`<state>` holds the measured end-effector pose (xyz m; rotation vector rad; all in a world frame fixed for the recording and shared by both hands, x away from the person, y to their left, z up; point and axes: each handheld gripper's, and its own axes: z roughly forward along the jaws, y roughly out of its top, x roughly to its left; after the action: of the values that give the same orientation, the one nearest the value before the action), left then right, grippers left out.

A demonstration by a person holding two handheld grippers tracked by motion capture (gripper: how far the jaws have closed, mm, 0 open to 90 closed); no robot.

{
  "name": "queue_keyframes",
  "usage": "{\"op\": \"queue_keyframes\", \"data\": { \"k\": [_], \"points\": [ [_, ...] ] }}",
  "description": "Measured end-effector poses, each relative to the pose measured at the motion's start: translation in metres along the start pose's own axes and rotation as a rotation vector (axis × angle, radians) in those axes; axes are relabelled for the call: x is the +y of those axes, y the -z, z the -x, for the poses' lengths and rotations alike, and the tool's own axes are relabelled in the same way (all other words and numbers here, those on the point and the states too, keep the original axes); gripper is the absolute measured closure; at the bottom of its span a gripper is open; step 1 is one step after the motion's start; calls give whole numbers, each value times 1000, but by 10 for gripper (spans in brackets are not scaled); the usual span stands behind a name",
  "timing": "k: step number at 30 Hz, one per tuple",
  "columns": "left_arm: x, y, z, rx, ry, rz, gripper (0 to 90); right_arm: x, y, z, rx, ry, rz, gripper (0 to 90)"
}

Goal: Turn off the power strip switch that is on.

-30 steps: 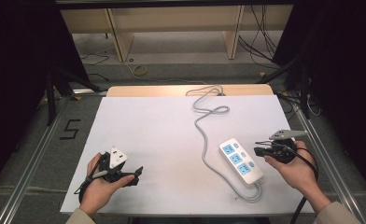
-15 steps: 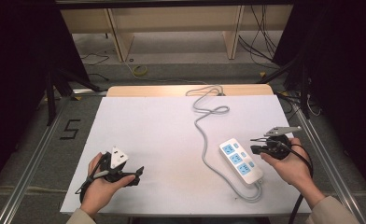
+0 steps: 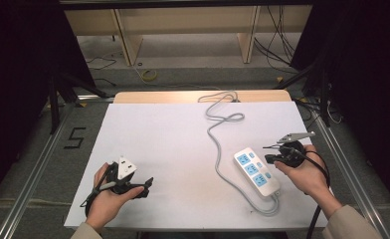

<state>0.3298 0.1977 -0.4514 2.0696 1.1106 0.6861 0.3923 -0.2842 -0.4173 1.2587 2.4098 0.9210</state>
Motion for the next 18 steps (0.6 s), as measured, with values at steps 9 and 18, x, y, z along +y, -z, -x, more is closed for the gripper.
{"op": "queue_keyframes", "data": {
  "k": [9,18],
  "points": [
    [1,-1,1,-4,3,1,85,5,-5,0,0,-9,-37,900],
    [1,-1,2,-9,-1,-4,86,9,-9,-1,6,-11,-64,900]
  ]
}}
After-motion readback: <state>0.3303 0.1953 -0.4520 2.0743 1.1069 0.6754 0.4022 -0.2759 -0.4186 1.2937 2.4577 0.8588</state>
